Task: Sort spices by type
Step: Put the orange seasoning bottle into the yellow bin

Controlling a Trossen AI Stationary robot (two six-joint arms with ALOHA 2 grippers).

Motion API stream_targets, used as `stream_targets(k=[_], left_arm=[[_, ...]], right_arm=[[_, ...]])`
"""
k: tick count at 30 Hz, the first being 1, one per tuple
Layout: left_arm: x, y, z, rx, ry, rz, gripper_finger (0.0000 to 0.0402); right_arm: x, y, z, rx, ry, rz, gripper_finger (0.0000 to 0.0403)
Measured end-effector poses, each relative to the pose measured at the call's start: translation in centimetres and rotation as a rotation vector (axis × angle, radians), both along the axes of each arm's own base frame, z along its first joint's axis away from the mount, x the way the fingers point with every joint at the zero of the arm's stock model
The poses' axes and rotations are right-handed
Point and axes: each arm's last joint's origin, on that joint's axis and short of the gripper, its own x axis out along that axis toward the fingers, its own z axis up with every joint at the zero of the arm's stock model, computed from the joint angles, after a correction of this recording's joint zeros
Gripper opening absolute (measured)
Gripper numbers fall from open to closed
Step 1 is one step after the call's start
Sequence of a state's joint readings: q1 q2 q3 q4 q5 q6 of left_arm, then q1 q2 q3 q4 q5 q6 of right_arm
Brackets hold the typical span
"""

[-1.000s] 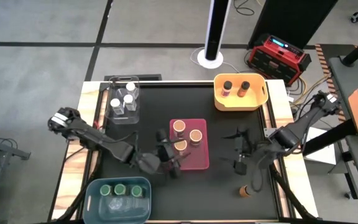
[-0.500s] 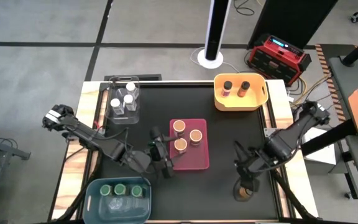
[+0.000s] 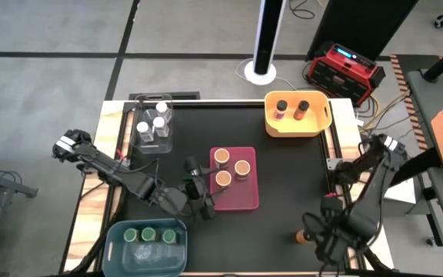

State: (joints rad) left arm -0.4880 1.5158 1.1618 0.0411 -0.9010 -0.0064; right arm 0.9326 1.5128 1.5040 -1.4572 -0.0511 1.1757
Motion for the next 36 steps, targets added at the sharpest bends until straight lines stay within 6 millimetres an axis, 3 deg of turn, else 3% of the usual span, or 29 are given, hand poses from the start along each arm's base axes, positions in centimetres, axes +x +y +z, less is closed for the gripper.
stream_targets(k=[5, 11, 20, 28, 36], left_arm=[[0.0, 0.1, 0.0, 0.003, -0.003, 0.010, 0.0249], [0.0, 0.1, 0.0, -0.001, -0.005, 0.010, 0.0249], [0.1, 0.1, 0.1, -0.004, -0.011, 0.010, 0.0249], [0.1, 0.0, 0.0, -0.011, -0.012, 0.010, 0.0249], [0.1, 0.0, 0.0, -0.015, -0.019, 0.010, 0.0249]], right_arm=[[-0.2, 2.2, -2.2, -0.115, -0.027, 0.068, 0.0400], [0.3, 3.0, -3.6, -0.154, -0.035, 0.101, 0.0400], [0.0, 1.9, -3.1, -0.110, -0.172, 0.105, 0.0400], [-0.2, 1.6, -4.3, -0.024, -0.237, 0.131, 0.0400], [-0.5, 1.4, -5.6, -0.018, -0.198, 0.135, 0.0400]])
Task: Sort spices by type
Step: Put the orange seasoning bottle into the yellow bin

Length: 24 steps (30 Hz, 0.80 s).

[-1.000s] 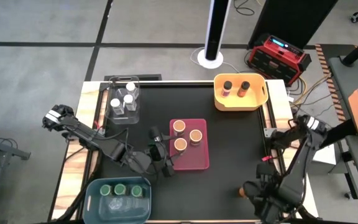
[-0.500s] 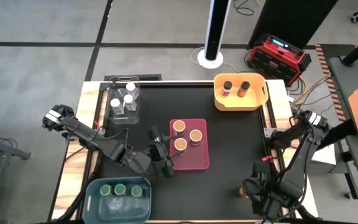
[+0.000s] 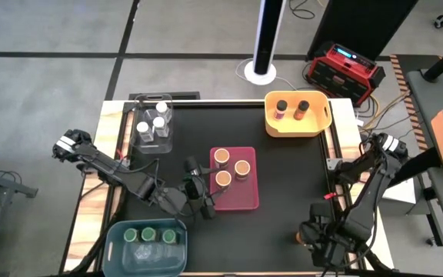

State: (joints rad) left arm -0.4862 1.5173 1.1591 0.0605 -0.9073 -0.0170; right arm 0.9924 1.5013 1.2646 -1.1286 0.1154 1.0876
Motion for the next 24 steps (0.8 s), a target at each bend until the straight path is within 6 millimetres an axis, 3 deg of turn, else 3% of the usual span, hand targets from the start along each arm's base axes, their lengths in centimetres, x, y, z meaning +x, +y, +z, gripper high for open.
stream_targets(k=[18, 24], left_arm=[[0.0, 0.0, -0.1, 0.002, 0.003, 0.001, 0.0249], [0.0, 0.1, -0.1, 0.003, 0.005, 0.001, 0.0249]], right_arm=[[-0.2, -0.5, -4.4, 0.006, 0.010, -0.002, 0.0400], [-0.2, -0.9, -4.8, -0.002, 0.021, -0.023, 0.0400]])
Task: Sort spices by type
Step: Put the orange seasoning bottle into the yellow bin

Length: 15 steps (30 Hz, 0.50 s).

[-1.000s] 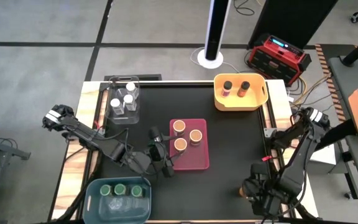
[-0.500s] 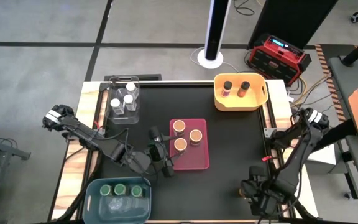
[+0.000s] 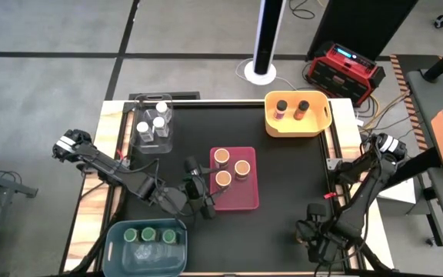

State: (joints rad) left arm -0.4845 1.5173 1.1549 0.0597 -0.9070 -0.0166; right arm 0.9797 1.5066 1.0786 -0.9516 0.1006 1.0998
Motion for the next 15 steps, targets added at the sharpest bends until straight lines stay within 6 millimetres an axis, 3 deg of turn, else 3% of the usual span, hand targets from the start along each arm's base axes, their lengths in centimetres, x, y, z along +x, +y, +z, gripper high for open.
stream_targets(k=[6, 15], left_arm=[[0.01, 0.03, 0.00, 0.000, 0.000, 0.001, 0.0249], [0.01, 0.03, -0.01, 0.001, 0.002, 0.001, 0.0249]], right_arm=[[0.24, -0.07, 0.12, 0.022, 0.025, 0.000, 0.0373], [0.32, -0.12, 0.11, 0.036, 0.047, 0.005, 0.0226]])
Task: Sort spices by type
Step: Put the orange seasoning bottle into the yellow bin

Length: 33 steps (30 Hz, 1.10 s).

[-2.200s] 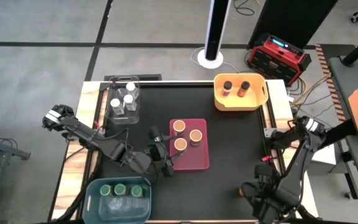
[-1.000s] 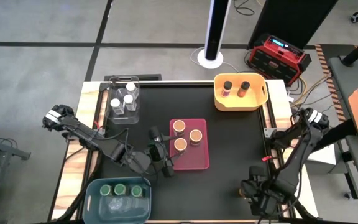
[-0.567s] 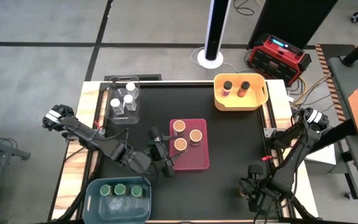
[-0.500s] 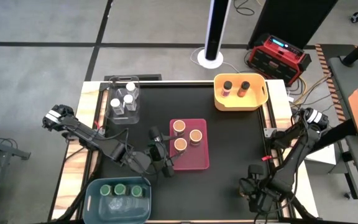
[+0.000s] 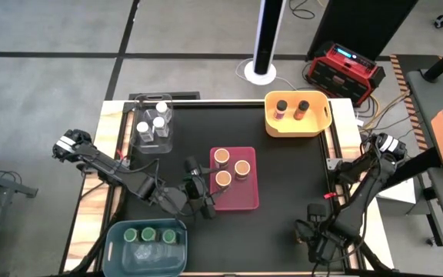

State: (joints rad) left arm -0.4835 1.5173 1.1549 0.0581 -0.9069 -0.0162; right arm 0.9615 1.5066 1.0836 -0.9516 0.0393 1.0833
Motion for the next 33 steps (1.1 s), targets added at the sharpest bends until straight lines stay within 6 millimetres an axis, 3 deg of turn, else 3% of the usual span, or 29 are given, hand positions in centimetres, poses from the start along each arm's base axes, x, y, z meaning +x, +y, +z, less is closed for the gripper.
stream_targets(k=[2, 9, 15, 21, 29, 33], left_arm=[[0.0, 0.0, 0.0, 0.002, 0.003, 0.000, 0.0249], [0.0, 0.1, -0.2, 0.008, 0.014, 0.001, 0.0249], [0.0, 0.1, -0.2, 0.016, 0.016, -0.001, 0.0249], [0.0, 0.1, -0.2, 0.031, 0.023, -0.004, 0.0249], [-0.1, 0.1, -0.3, 0.079, 0.047, 0.003, 0.0249], [-0.2, 0.2, -0.3, 0.114, 0.057, 0.061, 0.0249]], right_arm=[[0.0, 0.0, 0.0, 0.006, 0.006, 0.002, 0.0200], [0.2, -0.4, 0.6, 0.049, 0.032, -0.035, 0.0201], [2.6, -3.0, 3.7, 0.107, -0.012, -0.135, 0.0201], [5.6, -7.8, 7.6, 0.041, -0.013, -0.200, 0.0201], [9.7, -16.0, 11.9, -0.044, -0.109, -0.332, 0.0204], [10.4, -20.4, 13.2, -0.074, -0.138, -0.422, 0.0203]])
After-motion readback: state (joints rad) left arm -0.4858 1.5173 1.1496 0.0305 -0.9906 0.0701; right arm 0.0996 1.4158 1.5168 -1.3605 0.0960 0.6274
